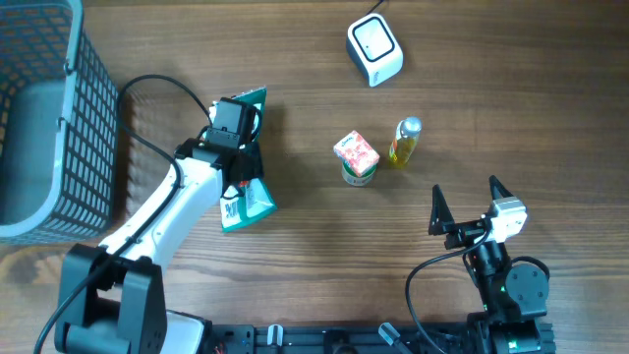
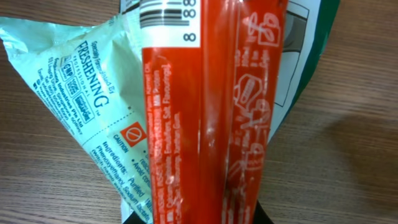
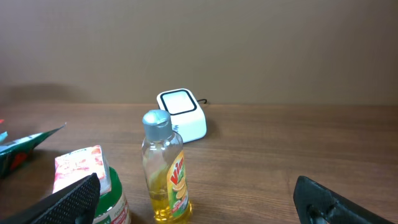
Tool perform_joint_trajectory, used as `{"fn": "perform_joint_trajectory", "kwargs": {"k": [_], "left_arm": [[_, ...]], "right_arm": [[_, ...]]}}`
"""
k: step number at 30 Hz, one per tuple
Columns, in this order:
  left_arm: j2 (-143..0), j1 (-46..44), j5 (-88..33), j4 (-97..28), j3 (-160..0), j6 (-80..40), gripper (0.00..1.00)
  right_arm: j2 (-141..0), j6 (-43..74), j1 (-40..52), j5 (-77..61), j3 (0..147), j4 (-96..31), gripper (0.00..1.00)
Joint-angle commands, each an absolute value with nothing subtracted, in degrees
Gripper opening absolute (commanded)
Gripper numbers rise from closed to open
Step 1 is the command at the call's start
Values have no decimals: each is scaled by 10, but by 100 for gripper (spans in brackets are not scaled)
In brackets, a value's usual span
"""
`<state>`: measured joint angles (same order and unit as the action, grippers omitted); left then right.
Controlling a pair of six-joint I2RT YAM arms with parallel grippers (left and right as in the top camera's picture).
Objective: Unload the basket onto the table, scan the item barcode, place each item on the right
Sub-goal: 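Carry the glove packet with the left gripper and lay it on the table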
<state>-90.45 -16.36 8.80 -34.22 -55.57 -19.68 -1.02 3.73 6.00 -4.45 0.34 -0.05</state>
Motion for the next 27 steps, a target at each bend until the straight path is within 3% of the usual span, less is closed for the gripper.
{"fn": "perform_joint_trajectory", "kwargs": {"k": [1, 4, 7, 8, 11, 13, 20, 27], "left_arm": [[-924, -171, 100, -338, -553, -202, 8], [-932, -183, 100, -333, -553, -202, 14], [-936, -193, 106, -326, -553, -202, 32], [-936, -194, 106, -326, -553, -202, 46], [-936, -194, 106, -331, -552, -202, 73], [-937, -194, 105, -332, -552, -202, 100], [-931, -193, 112, -332, -560, -197, 100], [-865, -166, 145, -373, -670, -167, 100]], "right_arm": [[-8, 31, 58, -39, 3, 1, 100], [-8, 31, 58, -39, 3, 1, 100], [-8, 31, 58, -39, 3, 1, 100], [-8, 31, 58, -39, 3, 1, 100], [-8, 31, 58, -39, 3, 1, 100], [-8, 31, 58, -39, 3, 1, 100], [-8, 31, 58, -39, 3, 1, 100], [-8, 31, 58, -39, 3, 1, 100]]}}
